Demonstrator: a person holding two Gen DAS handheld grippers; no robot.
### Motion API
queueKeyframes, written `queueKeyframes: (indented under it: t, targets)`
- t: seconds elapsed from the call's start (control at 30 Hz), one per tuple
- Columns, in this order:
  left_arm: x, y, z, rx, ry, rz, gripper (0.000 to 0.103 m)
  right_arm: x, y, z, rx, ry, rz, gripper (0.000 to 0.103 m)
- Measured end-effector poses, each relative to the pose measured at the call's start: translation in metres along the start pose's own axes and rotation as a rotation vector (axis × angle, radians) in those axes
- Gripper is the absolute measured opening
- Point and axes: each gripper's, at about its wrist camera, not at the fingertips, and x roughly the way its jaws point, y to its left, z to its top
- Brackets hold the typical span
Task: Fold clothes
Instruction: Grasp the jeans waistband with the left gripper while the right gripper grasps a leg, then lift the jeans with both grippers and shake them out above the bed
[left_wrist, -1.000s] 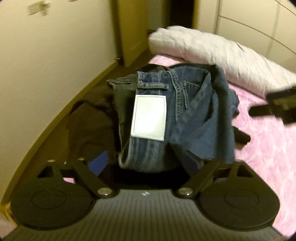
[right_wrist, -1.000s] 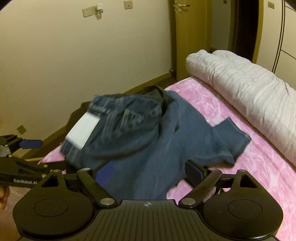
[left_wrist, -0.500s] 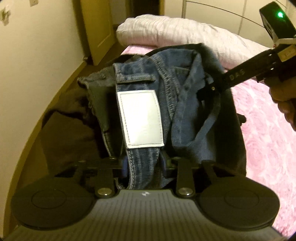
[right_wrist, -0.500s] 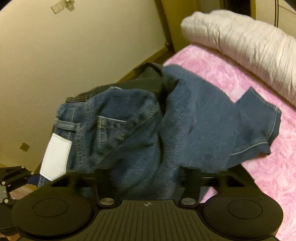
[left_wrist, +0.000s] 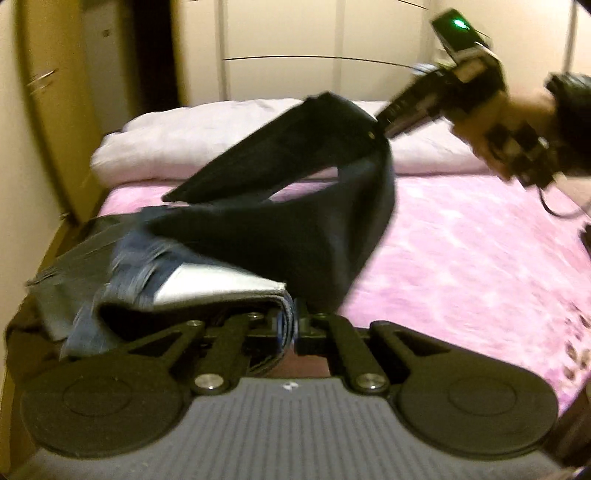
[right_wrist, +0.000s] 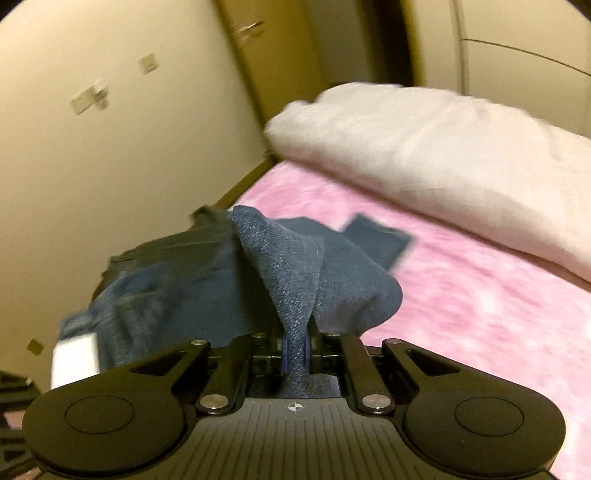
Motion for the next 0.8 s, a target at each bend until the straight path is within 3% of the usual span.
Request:
queueKeyframes:
  t: [0.23, 0.37, 0.43, 0.47, 0.5, 0.57, 0.6, 0.63, 0.73, 0.8]
  targets:
    - [-0.003, -0.188, 0.012, 0.057, 0.036, -0.073, 0.002, -0.127, -0.112, -0.037, 0.043, -0.086, -0.057, 0.006]
    - [0.012, -0.298, 0.025, 0.100, 0.050, -0.182, 0.002, -0.188, -0.176, -0.049, 0.077, -0.133, -0.113, 0.006]
    - [0.031, -0.344, 0.030, 0.113, 0.108, -0.251, 0.002, -0.199, -0.211, -0.051, 0.099, -0.122, -0.154, 0.008]
    - [0.038, -0.361, 0.030, 0.105, 0.140, -0.289, 0.003, -0.198, -0.223, -0.053, 0.099, -0.104, -0.186, 0.014]
    - [0.046, -0.375, 0.031, 0.110, 0.152, -0.319, 0.003, -0.198, -0.235, -0.054, 0.098, -0.085, -0.224, 0.023]
    - [0.059, -0.389, 0.031, 0.117, 0.172, -0.352, 0.009, -0.208, -0.247, -0.068, 0.095, -0.079, -0.282, 0.067]
    - [0.063, -0.390, 0.029, 0.118, 0.179, -0.356, 0.011, -0.215, -0.251, -0.076, 0.091, -0.092, -0.289, 0.075]
    - [0.068, -0.391, 0.027, 0.119, 0.187, -0.360, 0.016, -0.221, -0.255, -0.084, 0.089, -0.101, -0.294, 0.081]
    - [0.068, -0.389, 0.014, 0.123, 0.221, -0.354, 0.018, -0.227, -0.258, -0.125, 0.135, -0.042, -0.272, 0.082]
    - [0.059, -0.367, 0.001, 0.130, 0.255, -0.306, 0.023, -0.227, -0.259, -0.161, 0.180, 0.013, -0.242, 0.082]
